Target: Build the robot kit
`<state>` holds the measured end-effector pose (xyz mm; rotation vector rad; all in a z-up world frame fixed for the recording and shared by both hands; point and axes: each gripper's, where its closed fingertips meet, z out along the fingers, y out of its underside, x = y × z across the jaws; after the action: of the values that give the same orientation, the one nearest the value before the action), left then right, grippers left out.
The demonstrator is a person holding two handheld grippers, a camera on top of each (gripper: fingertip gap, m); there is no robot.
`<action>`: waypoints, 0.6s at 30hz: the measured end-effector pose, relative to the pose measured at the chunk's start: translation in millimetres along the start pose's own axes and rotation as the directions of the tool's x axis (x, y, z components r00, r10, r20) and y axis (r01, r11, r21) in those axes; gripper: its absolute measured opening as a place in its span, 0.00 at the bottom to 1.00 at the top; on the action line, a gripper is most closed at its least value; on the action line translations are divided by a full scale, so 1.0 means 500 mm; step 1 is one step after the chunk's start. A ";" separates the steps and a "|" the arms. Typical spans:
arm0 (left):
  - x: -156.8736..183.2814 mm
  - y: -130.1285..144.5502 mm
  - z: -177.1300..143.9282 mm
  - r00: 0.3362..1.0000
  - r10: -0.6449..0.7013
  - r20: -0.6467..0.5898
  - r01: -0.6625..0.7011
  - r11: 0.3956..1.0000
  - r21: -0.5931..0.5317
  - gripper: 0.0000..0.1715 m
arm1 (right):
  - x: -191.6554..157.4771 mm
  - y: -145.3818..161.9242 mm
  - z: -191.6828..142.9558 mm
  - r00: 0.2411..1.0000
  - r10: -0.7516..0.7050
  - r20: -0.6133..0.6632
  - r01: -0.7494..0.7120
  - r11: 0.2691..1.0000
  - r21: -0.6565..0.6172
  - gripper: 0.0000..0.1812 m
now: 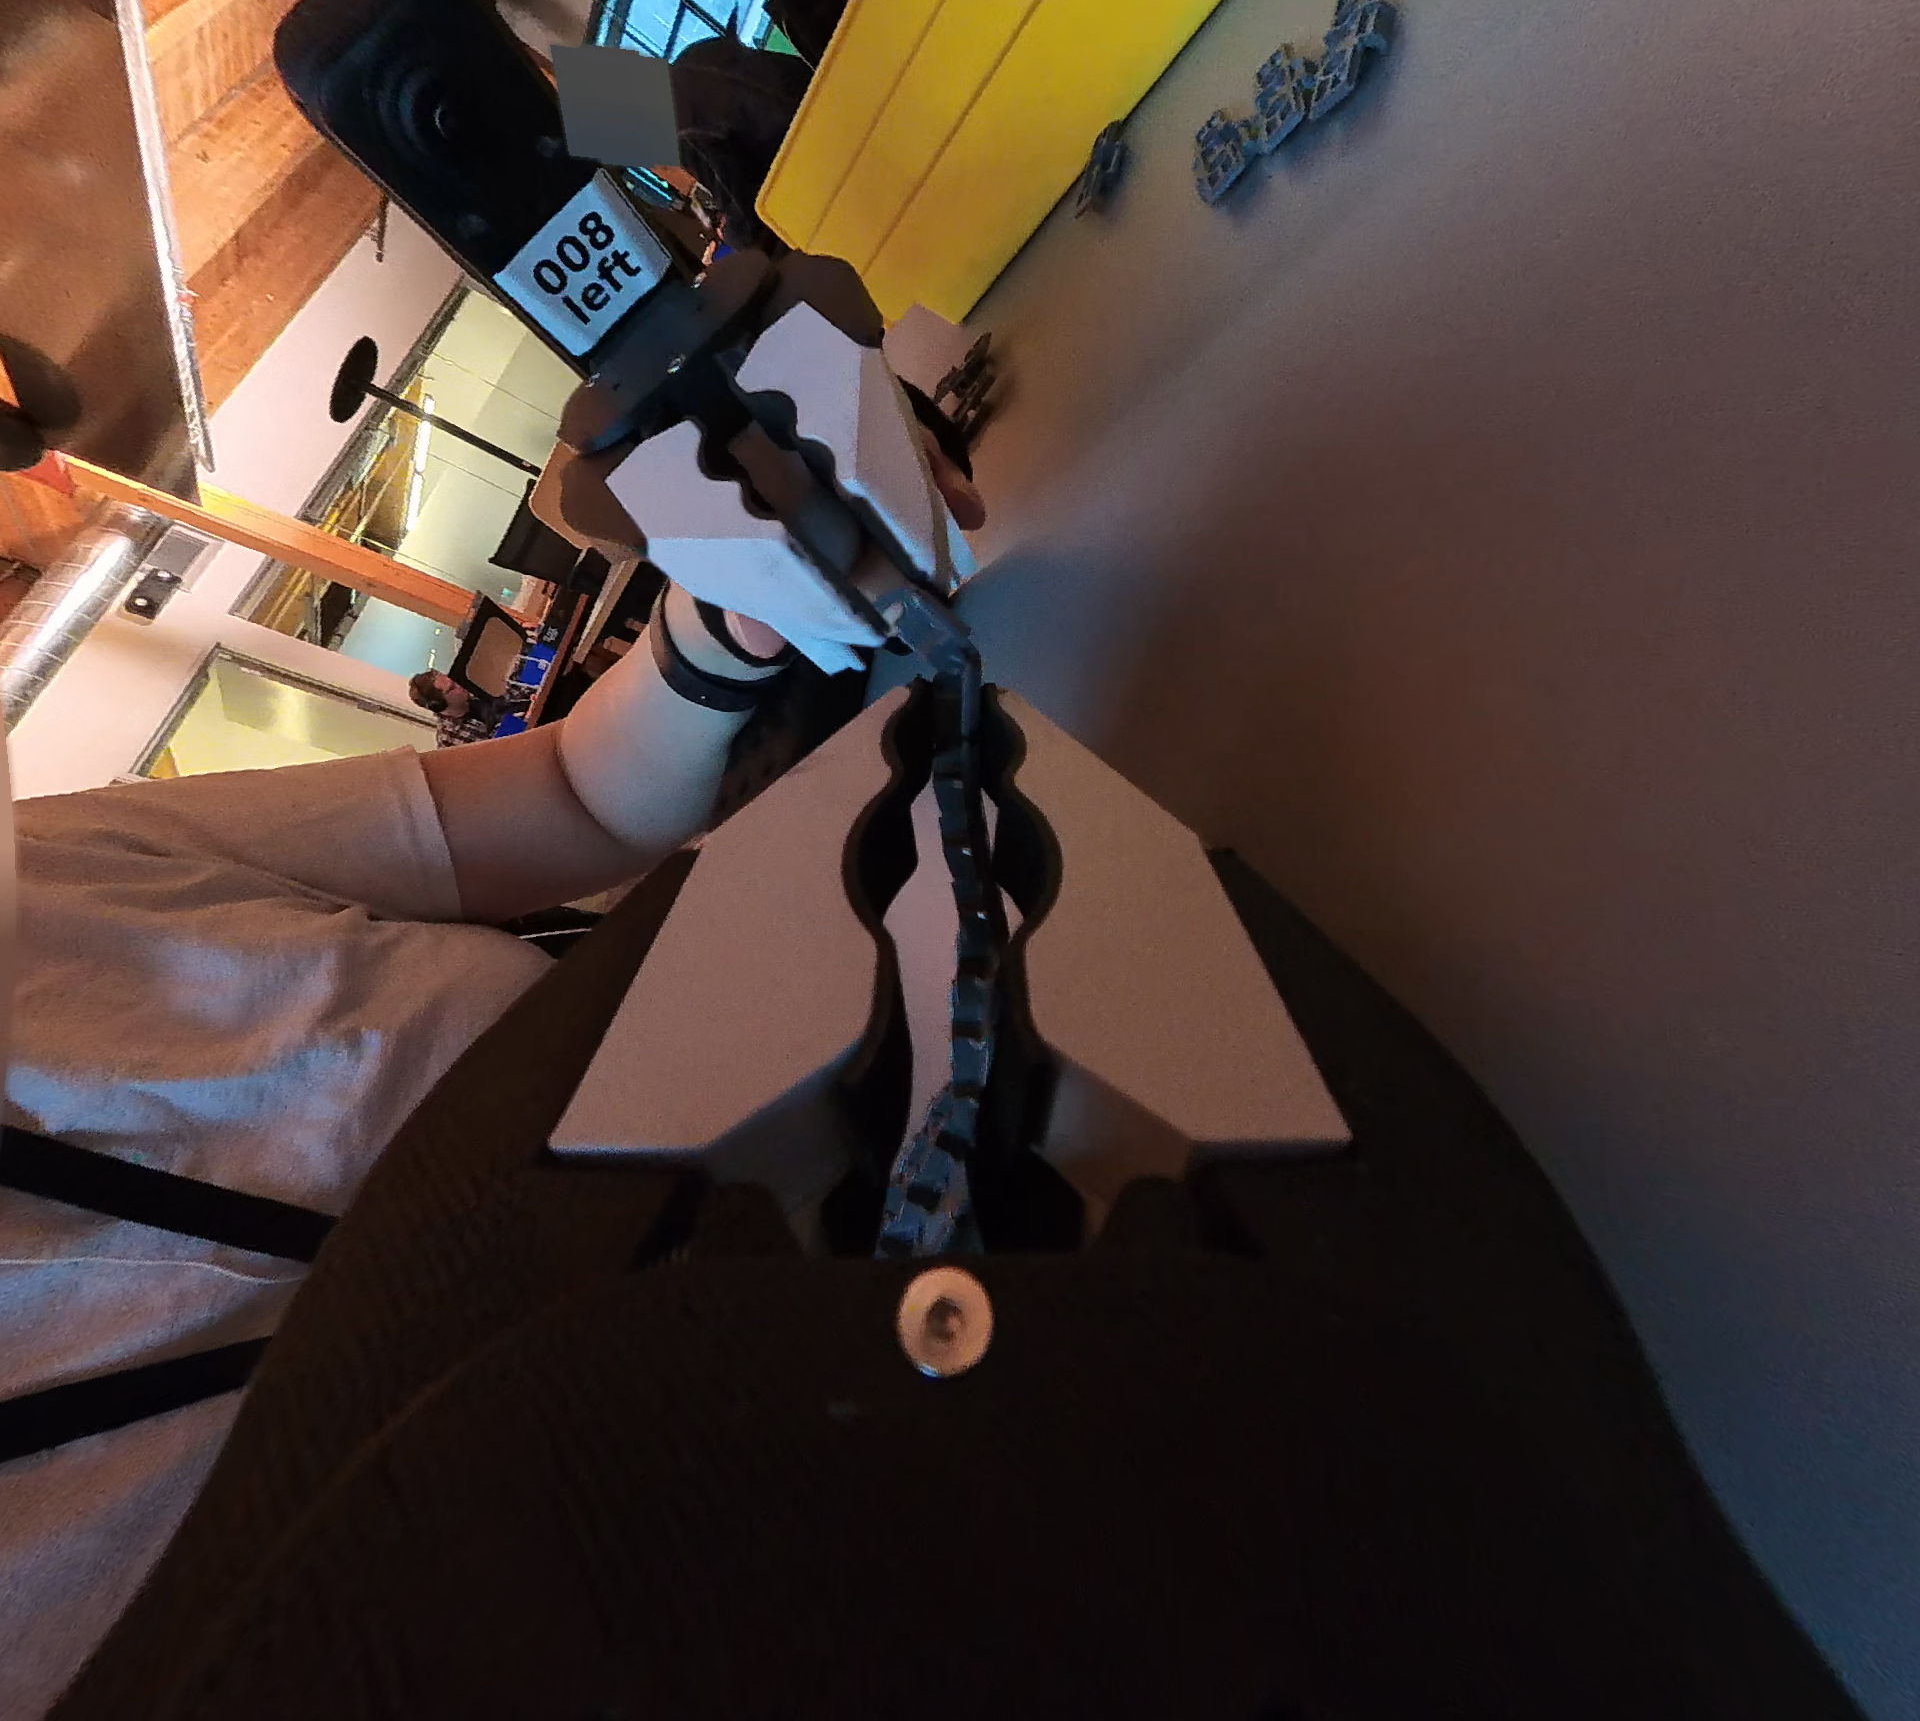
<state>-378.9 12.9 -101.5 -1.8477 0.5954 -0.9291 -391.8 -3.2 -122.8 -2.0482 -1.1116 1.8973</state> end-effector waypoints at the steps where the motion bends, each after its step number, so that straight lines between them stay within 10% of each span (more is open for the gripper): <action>1: -0.001 0.001 0.001 1.000 -0.003 0.003 0.003 1.000 -0.001 0.03 | 0.000 0.000 0.000 1.000 0.003 0.001 -0.003 1.000 -0.001 0.03; 18: -0.008 0.002 0.000 0.992 -0.125 0.010 0.124 0.991 0.042 0.03 | -0.010 -0.008 0.000 0.995 0.096 0.019 -0.098 0.992 0.080 0.02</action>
<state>-381.1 15.5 -103.8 -1.8691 0.4538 -1.0038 -393.2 -2.9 -116.5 -2.0831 -0.9383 1.9710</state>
